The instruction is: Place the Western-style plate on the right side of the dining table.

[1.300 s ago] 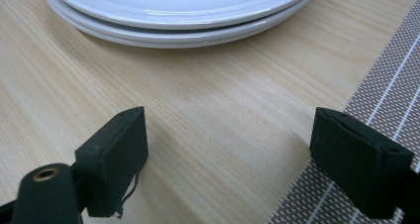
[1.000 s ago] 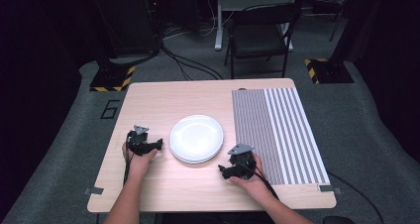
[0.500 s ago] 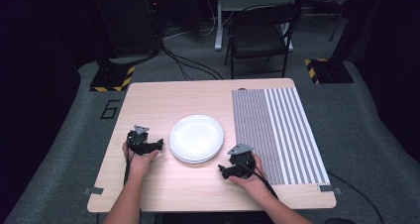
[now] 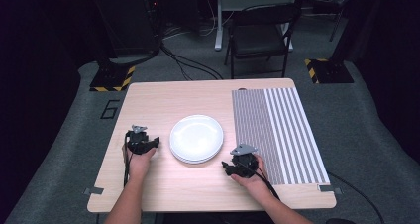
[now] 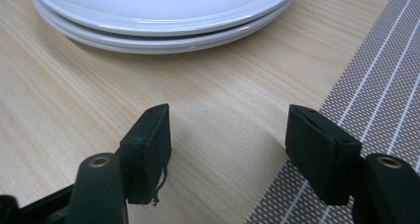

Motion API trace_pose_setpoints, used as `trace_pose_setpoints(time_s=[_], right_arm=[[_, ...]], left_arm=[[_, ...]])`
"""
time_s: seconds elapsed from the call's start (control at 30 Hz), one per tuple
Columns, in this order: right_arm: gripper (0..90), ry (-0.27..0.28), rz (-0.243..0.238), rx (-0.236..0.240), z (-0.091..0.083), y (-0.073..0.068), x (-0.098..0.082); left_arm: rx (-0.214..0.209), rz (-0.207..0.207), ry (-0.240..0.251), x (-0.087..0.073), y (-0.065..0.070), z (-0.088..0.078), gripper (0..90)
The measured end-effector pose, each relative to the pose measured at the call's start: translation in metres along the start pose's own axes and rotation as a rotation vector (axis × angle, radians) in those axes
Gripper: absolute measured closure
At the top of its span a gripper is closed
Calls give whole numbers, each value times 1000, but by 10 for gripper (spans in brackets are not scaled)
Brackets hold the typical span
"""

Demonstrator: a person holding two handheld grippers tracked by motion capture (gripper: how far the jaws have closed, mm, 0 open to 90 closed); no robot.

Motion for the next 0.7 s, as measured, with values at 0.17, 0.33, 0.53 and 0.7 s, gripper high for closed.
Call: trace_pose_setpoints(time_s=[0.17,0.33,0.53,0.7], right_arm=[[395,-8,62,33,-4,5,0],[411,10,102,30,-11,12,8],[424,31,132,27,-15,18,18],[449,42,142,20,-18,22,26]], left_arm=[[-68,-32,47,19,19,-18,506],[-116,-90,60,34,30,-26,559],[-196,-153,143,50,43,-30,587],[-225,-149,126,47,46,-24,610]])
Point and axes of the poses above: each handheld gripper's, and its own axes: z roughly forward along the jaws, x roughly out of its top, y roughly to its right, the point moved 9 cm from there along z, roughly forward along the jaws, and after that the axes turned 8 degrees about -y, right-handed, at the moved point
